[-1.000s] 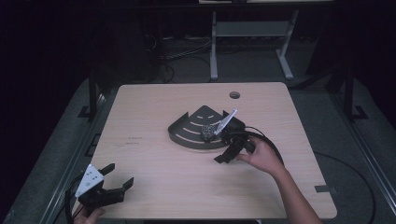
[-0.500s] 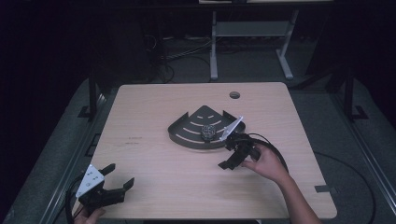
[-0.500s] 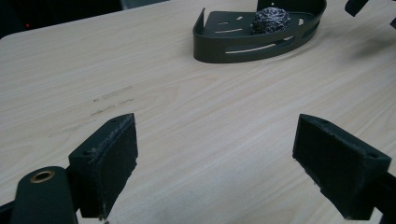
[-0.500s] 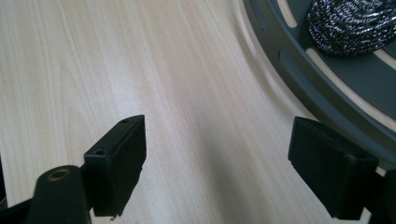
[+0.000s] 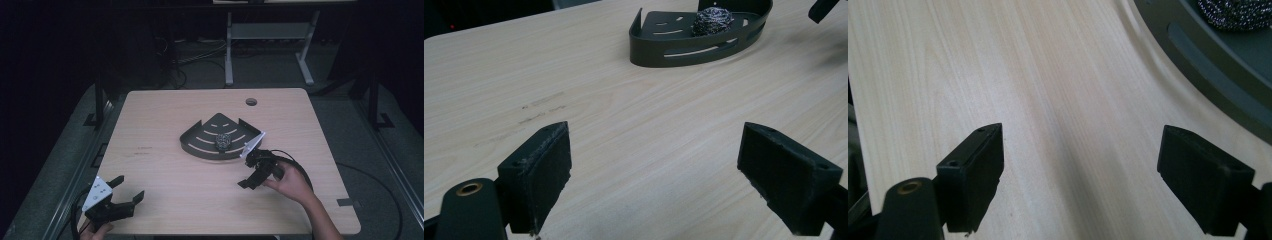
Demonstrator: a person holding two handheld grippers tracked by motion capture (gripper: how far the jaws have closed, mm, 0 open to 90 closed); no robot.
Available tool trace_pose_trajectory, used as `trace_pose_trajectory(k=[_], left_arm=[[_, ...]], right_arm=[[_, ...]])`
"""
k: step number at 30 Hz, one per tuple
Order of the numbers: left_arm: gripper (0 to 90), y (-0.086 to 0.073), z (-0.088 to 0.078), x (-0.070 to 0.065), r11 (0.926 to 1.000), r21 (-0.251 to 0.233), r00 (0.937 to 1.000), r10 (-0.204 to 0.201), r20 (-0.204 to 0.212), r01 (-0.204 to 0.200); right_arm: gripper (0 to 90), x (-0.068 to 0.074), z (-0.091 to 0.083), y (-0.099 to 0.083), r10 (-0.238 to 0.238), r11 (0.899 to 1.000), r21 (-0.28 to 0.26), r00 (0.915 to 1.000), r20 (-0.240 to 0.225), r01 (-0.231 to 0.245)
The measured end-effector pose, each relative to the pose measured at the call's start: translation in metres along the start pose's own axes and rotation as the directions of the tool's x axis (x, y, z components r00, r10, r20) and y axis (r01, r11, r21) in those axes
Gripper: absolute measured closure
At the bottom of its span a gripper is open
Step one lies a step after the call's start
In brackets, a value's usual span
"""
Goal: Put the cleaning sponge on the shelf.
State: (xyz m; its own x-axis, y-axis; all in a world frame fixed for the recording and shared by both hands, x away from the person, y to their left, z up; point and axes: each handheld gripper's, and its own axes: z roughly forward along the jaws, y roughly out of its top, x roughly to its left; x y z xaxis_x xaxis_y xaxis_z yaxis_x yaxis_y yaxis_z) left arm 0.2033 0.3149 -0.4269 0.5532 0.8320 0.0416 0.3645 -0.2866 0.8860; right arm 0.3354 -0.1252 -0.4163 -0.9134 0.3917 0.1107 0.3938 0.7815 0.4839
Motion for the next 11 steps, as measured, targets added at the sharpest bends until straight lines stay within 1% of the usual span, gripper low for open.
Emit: trace_pose_trajectory(k=[5,7,9,11], left_arm=[[13.3,0.0,0.0,0.0,1.0,-0.002,1.0,0.002,0.0,-0.002],[13.2,0.001,-0.001,0.0,1.0,-0.005,1.0,0.004,-0.001,-0.004],[13.3,0.0,0.0,0.0,1.0,0.0,1.0,0.005,-0.002,-0.005],[13.3,0.001,0.0,-0.001,1.0,0.002,1.0,0.005,-0.008,-0.005]], right_arm=[[18.2,0.002,0.002,-0.008,0.016,1.0,0.0,0.9999,-0.003,-0.016],[18.2,0.006,0.003,-0.014,0.015,1.0,-0.011,0.9999,0.002,-0.015],[17.8,0.012,0.002,-0.021,0.022,0.999,-0.026,0.9995,0.025,-0.021],[17.5,0.02,-0.002,-0.031,0.017,0.998,-0.061,0.9991,0.038,-0.015]])
